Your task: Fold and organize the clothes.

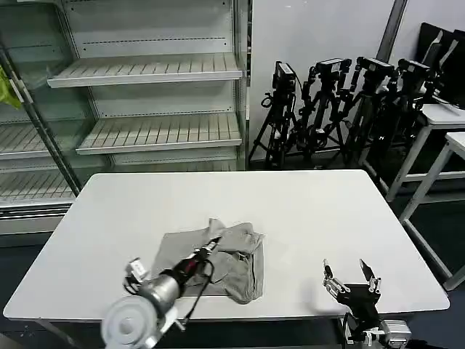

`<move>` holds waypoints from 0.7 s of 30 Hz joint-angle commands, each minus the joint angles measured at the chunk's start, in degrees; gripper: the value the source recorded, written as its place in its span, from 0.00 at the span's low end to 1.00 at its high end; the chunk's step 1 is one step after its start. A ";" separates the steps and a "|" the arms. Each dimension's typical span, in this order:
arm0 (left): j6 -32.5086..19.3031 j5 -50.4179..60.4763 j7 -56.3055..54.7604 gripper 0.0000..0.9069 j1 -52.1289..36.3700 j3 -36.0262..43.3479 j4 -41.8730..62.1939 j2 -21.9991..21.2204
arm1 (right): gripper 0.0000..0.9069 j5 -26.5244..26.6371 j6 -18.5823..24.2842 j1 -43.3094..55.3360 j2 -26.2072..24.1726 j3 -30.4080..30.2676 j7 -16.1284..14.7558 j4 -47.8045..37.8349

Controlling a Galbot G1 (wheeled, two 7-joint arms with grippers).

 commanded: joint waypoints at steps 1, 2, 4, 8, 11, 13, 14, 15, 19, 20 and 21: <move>0.80 8.36 2.93 1.00 -3.19 9.35 3.23 -4.43 | 1.00 0.56 0.16 0.06 -0.41 0.24 -0.05 -0.09; 0.45 8.27 3.16 1.00 -3.03 8.80 1.71 -3.99 | 1.00 0.70 0.17 0.14 -0.50 0.26 -0.05 -0.16; -0.12 7.44 3.55 1.00 -2.78 7.22 -0.90 -3.17 | 1.00 0.78 0.22 0.36 -0.76 0.21 -0.04 -0.35; -1.72 5.99 4.68 1.00 -0.94 2.00 -5.24 1.22 | 1.00 1.09 0.17 0.87 -1.09 -0.06 -0.02 -0.42; -1.36 3.29 4.62 1.00 2.69 -5.74 -8.08 5.59 | 1.00 1.09 0.01 1.66 -1.16 -0.75 0.00 -0.72; -0.81 2.39 4.63 1.00 4.64 -11.37 -8.79 8.40 | 1.00 1.04 -0.06 2.16 -1.13 -1.24 0.03 -1.14; 0.39 2.11 4.68 1.00 5.85 -14.14 -8.70 9.77 | 1.00 1.04 -0.10 2.53 -1.11 -1.44 0.04 -1.34; 0.77 1.19 4.94 1.00 7.04 -16.64 -8.21 11.33 | 1.00 1.04 -0.11 2.83 -1.09 -1.72 0.06 -1.64; 2.16 6.32 6.80 1.00 9.47 -25.60 -3.03 16.45 | 1.00 0.88 -0.21 3.97 -0.92 -2.72 0.10 -2.71; 2.29 8.29 7.96 1.00 10.28 -27.53 -0.62 18.22 | 1.00 0.81 -0.26 4.30 -0.79 -3.12 0.12 -3.00; 2.33 9.38 8.99 1.00 10.91 -28.15 0.76 19.30 | 1.00 0.77 -0.33 4.63 -0.72 -3.41 0.12 -3.24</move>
